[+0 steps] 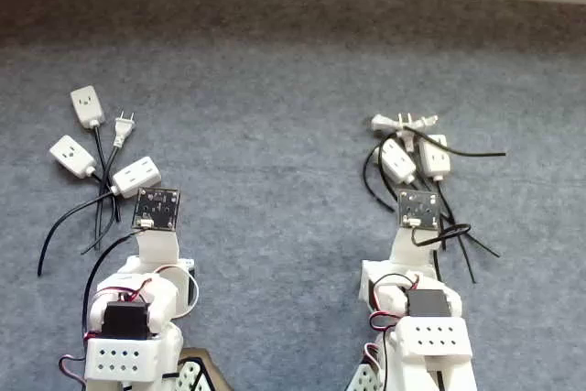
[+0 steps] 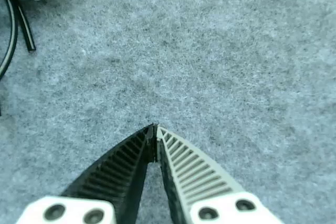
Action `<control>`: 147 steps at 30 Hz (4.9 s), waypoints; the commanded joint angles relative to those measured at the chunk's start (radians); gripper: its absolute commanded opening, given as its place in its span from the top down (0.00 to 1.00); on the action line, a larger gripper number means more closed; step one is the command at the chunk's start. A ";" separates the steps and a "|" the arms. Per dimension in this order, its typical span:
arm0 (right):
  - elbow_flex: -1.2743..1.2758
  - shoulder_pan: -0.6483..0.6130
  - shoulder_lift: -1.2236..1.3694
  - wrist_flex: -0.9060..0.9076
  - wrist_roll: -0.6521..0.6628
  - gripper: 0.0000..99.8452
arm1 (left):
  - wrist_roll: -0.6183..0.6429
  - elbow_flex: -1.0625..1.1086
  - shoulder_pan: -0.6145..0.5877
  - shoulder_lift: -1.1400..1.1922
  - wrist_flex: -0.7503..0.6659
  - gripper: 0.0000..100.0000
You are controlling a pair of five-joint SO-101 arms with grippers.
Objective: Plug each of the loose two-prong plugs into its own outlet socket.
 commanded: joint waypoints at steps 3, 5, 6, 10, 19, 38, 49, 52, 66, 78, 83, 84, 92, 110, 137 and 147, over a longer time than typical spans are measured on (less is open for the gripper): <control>0.028 -0.016 0.010 -0.024 0.014 0.99 | -0.006 0.007 0.013 0.008 -0.003 0.99; 0.028 -0.016 0.010 -0.024 0.014 0.99 | -0.006 0.007 0.013 0.008 -0.003 0.99; 0.028 -0.016 0.010 -0.024 0.014 0.99 | -0.006 0.007 0.013 0.008 -0.003 0.99; 0.028 -0.016 0.010 -0.024 0.014 0.99 | -0.006 0.007 0.013 0.008 -0.003 0.99; 0.028 -0.016 0.010 -0.024 0.014 0.99 | -0.006 0.007 0.013 0.008 -0.003 0.99; 0.027 -0.021 0.010 -0.102 0.011 0.99 | -0.006 0.007 0.013 0.008 -0.003 0.99; -0.124 0.019 0.008 -0.251 0.012 0.99 | -0.006 0.007 0.013 0.008 -0.003 0.99; -0.275 0.119 0.008 -0.108 0.014 0.99 | -0.006 0.007 0.013 0.008 -0.003 0.99; -1.237 0.389 0.053 0.447 0.118 0.99 | -0.006 0.007 0.013 0.008 -0.003 0.99; -1.827 0.575 1.127 0.877 0.127 0.99 | -0.006 0.007 0.013 0.008 -0.003 0.99; -1.991 0.608 1.325 0.871 0.120 0.99 | -0.006 0.007 0.012 0.008 -0.003 0.99; -2.018 0.607 1.349 0.871 0.120 0.99 | -0.006 0.007 0.012 0.008 -0.003 0.99; -2.115 0.438 1.537 0.869 0.342 0.99 | -0.006 0.007 0.012 0.008 -0.003 0.99; -2.664 0.286 2.092 0.869 0.358 0.75 | -0.006 0.007 0.012 0.008 -0.003 0.99; -2.735 0.134 2.049 0.872 0.361 0.75 | -0.006 0.007 0.012 0.008 -0.003 0.99; -2.664 0.217 2.037 0.869 0.407 0.75 | -0.006 0.007 0.012 0.008 -0.003 0.99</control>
